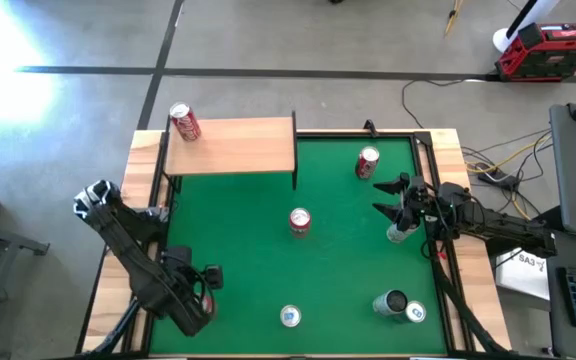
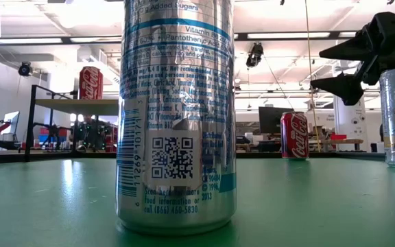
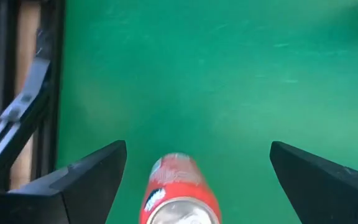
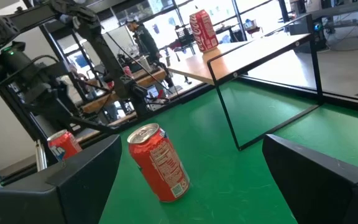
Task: Place canned beverage on shelf
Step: Put the bottom red soda can on the shelf
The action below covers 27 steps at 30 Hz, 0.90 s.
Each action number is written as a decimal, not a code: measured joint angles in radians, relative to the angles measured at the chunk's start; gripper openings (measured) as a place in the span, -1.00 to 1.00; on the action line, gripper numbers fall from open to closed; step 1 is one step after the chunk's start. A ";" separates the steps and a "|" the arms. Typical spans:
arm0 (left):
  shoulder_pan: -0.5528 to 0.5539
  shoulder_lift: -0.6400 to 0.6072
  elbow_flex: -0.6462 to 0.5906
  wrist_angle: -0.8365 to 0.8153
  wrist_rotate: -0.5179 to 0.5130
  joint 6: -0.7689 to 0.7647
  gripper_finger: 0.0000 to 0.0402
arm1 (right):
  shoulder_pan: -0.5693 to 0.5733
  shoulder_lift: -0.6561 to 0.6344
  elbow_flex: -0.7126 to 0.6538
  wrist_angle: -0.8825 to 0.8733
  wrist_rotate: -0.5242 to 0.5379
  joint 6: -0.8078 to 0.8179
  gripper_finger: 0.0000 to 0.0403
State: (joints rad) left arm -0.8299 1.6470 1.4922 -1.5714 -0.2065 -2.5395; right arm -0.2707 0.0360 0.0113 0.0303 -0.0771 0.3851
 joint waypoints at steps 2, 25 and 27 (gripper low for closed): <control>0.000 0.007 0.004 0.000 0.046 -0.043 0.90 | 0.000 0.000 0.000 0.000 0.000 0.000 0.90; -0.032 0.117 0.031 0.180 0.174 -0.313 0.90 | 0.000 0.000 0.000 0.000 0.000 0.000 0.90; -0.034 0.132 0.031 0.189 0.174 -0.328 0.90 | 0.000 0.000 0.000 0.000 0.000 0.000 0.90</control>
State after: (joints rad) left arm -0.8639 1.7788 1.5234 -1.3820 -0.0324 -2.8676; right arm -0.2710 0.0360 0.0116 0.0303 -0.0772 0.3852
